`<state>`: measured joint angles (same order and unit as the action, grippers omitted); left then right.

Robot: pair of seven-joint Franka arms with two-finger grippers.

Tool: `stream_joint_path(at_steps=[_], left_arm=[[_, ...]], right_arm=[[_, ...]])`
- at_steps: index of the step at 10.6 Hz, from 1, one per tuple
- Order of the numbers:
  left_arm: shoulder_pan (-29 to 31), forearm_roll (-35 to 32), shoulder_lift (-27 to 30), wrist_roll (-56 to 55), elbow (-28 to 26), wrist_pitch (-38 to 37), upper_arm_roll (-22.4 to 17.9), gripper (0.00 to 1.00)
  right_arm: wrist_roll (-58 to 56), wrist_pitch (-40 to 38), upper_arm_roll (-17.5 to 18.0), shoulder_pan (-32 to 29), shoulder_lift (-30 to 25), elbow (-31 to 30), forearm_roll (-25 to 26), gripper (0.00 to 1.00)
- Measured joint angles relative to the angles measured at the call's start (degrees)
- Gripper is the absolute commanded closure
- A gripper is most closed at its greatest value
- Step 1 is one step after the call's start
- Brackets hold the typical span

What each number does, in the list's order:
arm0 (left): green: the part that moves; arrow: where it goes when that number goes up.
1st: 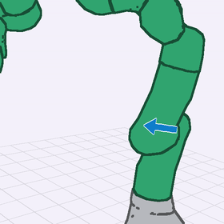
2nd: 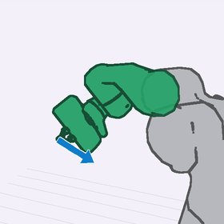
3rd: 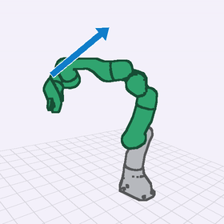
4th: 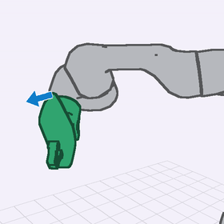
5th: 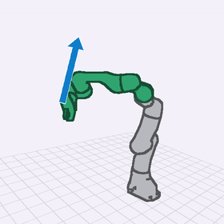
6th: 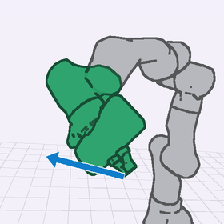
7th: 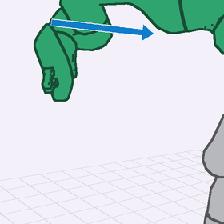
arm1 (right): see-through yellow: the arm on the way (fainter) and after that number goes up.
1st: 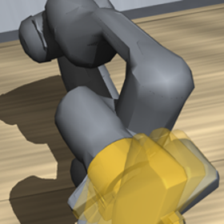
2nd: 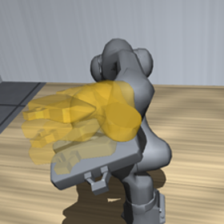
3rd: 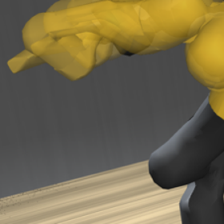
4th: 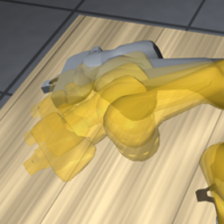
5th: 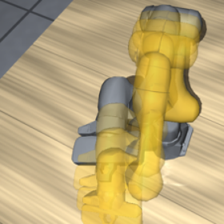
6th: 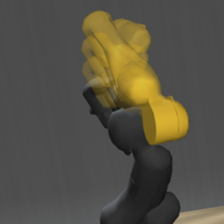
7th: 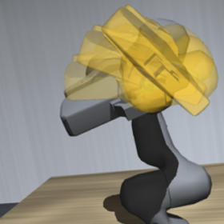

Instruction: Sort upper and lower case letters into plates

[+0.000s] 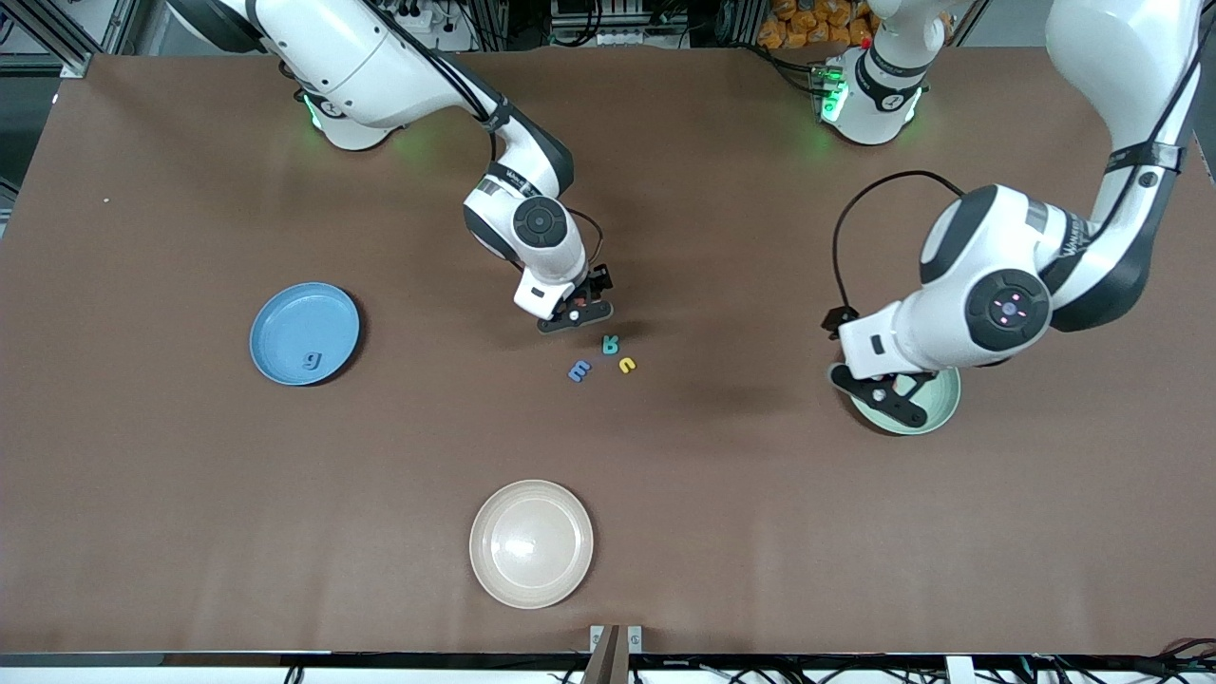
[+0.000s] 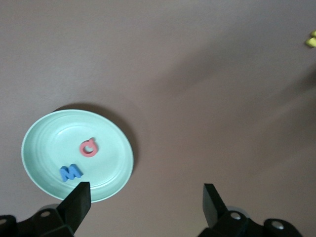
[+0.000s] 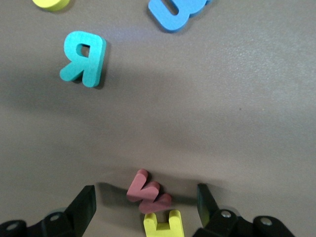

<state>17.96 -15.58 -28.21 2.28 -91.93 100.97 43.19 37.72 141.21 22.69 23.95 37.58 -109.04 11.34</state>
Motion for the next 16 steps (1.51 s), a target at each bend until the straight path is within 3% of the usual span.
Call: stream_joint_path(at_steps=[2, 5, 10, 13, 16], left_arm=[[0.0, 0.0, 0.0, -3.0, 0.1, 0.0, 2.3, 0.0], [-0.8, -0.2, 0.2, -4.4, 0.2, 0.0, 3.7, 0.0], [-3.4, -2.7, 0.2, -8.0, 0.2, 0.0, 3.7, 0.0], [-4.6, -2.8, 0.2, -8.1, 0.2, 0.1, 3.6, 0.0], [-10.3, -2.8, 0.1, -11.5, 0.2, 0.3, 0.7, 0.0]], right_arm=[[0.1, 0.0, 0.0, 0.0, 0.1, 0.0, 0.0, 0.27], [0.1, -0.3, -0.1, 0.0, 0.1, 0.2, 0.1, 0.51], [0.2, -0.2, 0.2, 0.0, 0.0, 0.6, 0.1, 0.72], [0.3, -0.2, 0.2, 0.0, 0.0, 0.6, 0.1, 0.99], [0.3, -0.3, 0.2, -0.1, 0.0, 1.1, 0.0, 1.0]])
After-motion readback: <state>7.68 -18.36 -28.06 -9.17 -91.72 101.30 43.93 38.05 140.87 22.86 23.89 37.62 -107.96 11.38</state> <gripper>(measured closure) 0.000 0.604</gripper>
